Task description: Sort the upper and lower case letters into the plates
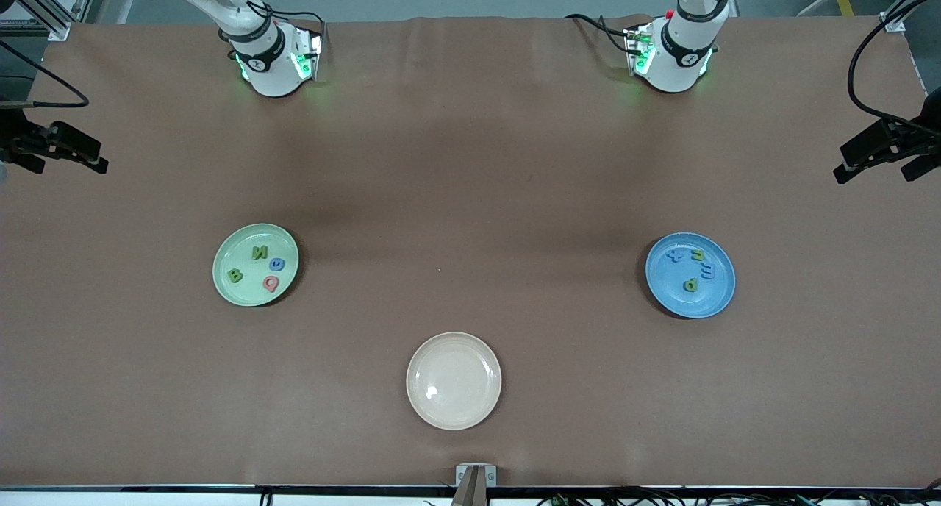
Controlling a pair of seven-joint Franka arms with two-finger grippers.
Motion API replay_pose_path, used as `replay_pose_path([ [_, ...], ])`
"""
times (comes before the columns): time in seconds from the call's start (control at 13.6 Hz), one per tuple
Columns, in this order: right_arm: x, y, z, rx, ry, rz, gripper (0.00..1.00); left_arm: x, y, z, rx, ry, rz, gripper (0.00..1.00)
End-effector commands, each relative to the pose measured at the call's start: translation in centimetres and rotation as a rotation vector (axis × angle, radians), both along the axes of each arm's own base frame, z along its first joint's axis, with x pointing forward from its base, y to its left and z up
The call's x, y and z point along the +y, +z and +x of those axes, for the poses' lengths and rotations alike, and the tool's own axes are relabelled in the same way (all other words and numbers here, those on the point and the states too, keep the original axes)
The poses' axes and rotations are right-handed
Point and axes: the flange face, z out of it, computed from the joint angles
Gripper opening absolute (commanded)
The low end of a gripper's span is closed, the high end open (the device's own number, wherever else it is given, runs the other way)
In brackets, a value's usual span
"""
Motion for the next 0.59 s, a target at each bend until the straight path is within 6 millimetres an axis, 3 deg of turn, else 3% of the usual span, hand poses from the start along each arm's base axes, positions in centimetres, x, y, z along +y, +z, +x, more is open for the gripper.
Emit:
replay_pose_path([
  [0.0, 0.1, 0.3, -0.9, -0.014, 0.010, 0.004, 1.00, 0.0, 0.9, -0.4, -0.005, -0.023, 0.030, 1.00],
  [0.51, 1.2, 0.3, -0.9, -0.009, 0.028, 0.006, 1.00, 0.0, 1.1, -0.5, -0.010, -0.023, 0.028, 1.00],
])
